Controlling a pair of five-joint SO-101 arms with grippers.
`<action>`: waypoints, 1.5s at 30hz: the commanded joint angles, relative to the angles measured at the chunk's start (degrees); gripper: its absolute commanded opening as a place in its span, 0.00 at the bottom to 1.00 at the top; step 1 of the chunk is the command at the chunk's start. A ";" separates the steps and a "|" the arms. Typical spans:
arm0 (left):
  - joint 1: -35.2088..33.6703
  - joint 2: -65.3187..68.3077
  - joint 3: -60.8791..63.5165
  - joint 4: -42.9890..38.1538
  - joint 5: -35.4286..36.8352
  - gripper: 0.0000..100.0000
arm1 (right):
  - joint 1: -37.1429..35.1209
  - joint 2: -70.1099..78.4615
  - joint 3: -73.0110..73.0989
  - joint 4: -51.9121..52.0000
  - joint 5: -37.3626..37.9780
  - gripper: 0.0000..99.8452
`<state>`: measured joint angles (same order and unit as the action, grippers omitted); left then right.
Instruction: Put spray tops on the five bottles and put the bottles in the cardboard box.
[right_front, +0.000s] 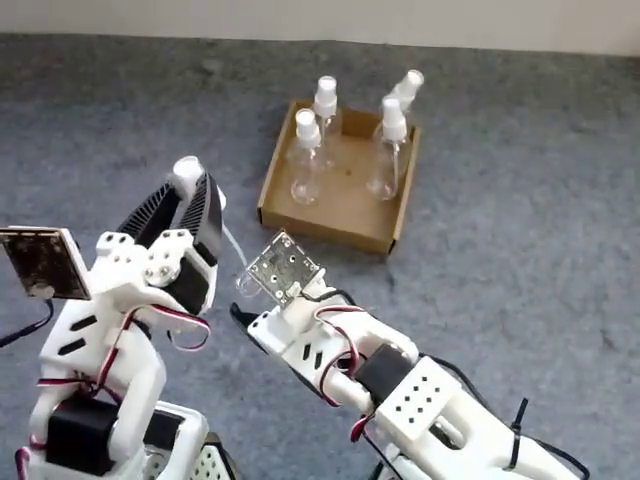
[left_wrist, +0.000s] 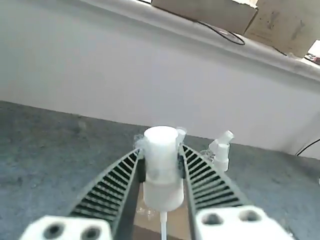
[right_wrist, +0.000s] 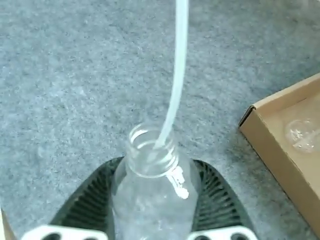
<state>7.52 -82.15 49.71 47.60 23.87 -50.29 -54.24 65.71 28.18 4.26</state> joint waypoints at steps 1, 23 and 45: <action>1.01 -0.31 1.54 0.62 0.26 0.00 | -0.13 0.04 -0.40 -1.71 -0.62 0.00; 8.13 -0.31 14.55 4.31 -9.49 0.00 | 5.58 0.04 6.99 -17.89 -0.70 0.00; 8.22 -0.31 15.16 5.89 -9.67 0.00 | 13.76 0.04 6.81 -17.71 -4.66 0.00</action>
<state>14.81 -81.98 65.19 53.05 14.81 -38.24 -53.80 73.54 12.53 0.04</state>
